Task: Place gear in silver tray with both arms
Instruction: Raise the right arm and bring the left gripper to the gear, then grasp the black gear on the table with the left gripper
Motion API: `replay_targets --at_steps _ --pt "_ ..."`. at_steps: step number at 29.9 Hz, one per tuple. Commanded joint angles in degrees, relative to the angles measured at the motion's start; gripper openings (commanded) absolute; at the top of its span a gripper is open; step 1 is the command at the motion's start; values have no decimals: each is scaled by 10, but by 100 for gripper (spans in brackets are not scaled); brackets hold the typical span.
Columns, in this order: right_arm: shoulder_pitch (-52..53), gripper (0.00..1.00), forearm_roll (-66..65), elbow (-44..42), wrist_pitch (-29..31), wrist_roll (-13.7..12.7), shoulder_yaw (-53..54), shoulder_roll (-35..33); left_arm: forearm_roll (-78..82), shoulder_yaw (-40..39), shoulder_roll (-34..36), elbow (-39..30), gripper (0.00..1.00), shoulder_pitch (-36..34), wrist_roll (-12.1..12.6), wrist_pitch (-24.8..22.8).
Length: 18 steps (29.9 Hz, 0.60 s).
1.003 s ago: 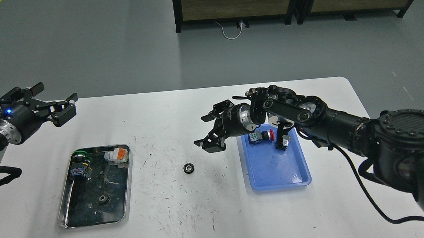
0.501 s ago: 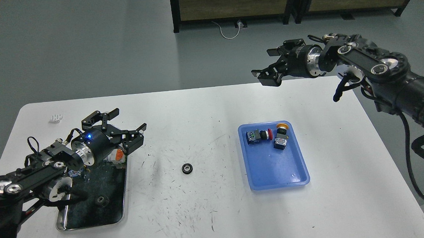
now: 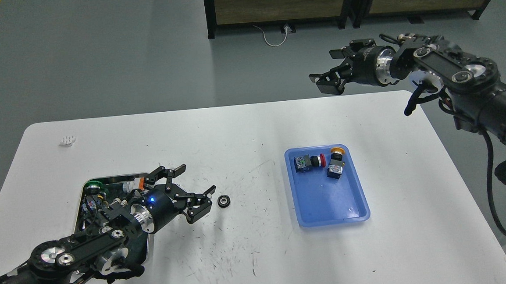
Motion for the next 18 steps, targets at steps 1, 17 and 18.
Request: replay_targets --at_steps 1,17,18 --pt "-1 86 0 -5 0 0 -2 4 0 16 -32 26 97 0 1 7" --pt "-1 86 0 -8 0 -2 -5 8 -5 33 -105 121 97 4 -2 8" --pt "-1 86 0 -8 -1 -2 -4 9 -5 33 -105 121 97 4 -2 8"
